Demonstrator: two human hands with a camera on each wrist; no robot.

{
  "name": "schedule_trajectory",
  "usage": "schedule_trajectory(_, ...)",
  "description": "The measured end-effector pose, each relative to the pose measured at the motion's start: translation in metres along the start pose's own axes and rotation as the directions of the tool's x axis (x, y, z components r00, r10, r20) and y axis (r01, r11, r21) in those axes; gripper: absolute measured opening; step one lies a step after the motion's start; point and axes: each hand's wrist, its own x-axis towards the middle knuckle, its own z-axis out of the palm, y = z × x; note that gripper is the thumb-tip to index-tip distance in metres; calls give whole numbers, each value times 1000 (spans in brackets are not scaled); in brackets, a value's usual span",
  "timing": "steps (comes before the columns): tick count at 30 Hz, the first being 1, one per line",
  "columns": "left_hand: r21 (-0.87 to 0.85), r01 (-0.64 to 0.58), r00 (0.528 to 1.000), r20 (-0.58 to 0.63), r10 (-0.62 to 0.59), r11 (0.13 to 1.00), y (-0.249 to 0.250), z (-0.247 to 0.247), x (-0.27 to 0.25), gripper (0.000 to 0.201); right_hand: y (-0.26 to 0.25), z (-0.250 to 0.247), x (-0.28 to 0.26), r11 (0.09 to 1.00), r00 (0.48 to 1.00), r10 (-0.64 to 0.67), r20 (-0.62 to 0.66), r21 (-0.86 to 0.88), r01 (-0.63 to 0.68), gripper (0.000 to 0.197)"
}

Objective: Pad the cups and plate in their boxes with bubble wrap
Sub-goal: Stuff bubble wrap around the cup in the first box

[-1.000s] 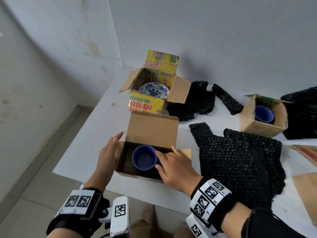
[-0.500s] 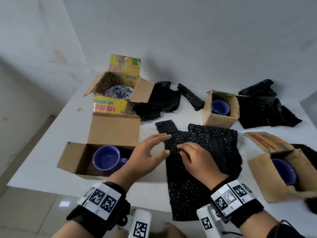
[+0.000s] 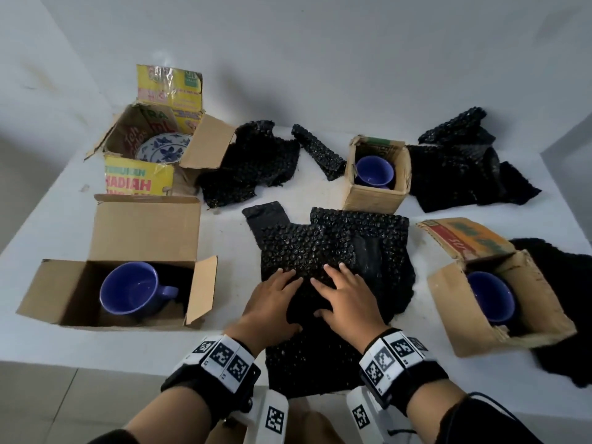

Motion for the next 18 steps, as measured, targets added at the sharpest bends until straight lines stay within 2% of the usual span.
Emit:
schedule_trajectory(2,11,16,999,-47,-16,1000,1,4,3,94,2,4,2,997,995,-6,-103,79,14,44)
schedule_trajectory(5,-22,38,991,-130,-40,999,5,1,7,92,5,4,6,981,955,29,-296,190,29,26)
schedule_trajectory(7,-39,55,976,-211,-62,998,6,-6,10,79,6,-3,9,971,912,24,-410,226,75,21)
schedule_trajectory(10,-96,44,934,-350,-75,994,9,-25,15,44,6,-24,14,965,843,-4,-539,219,145,20)
schedule_trajectory(14,-207,-75,838,-544,-52,975,16,-58,18,28,2,-59,21,965,783,-42,-620,178,193,24)
schedule_trajectory(18,-360,-172,781,-617,-95,917,21,-96,14,31,1,-88,22,936,831,-120,-544,217,277,42)
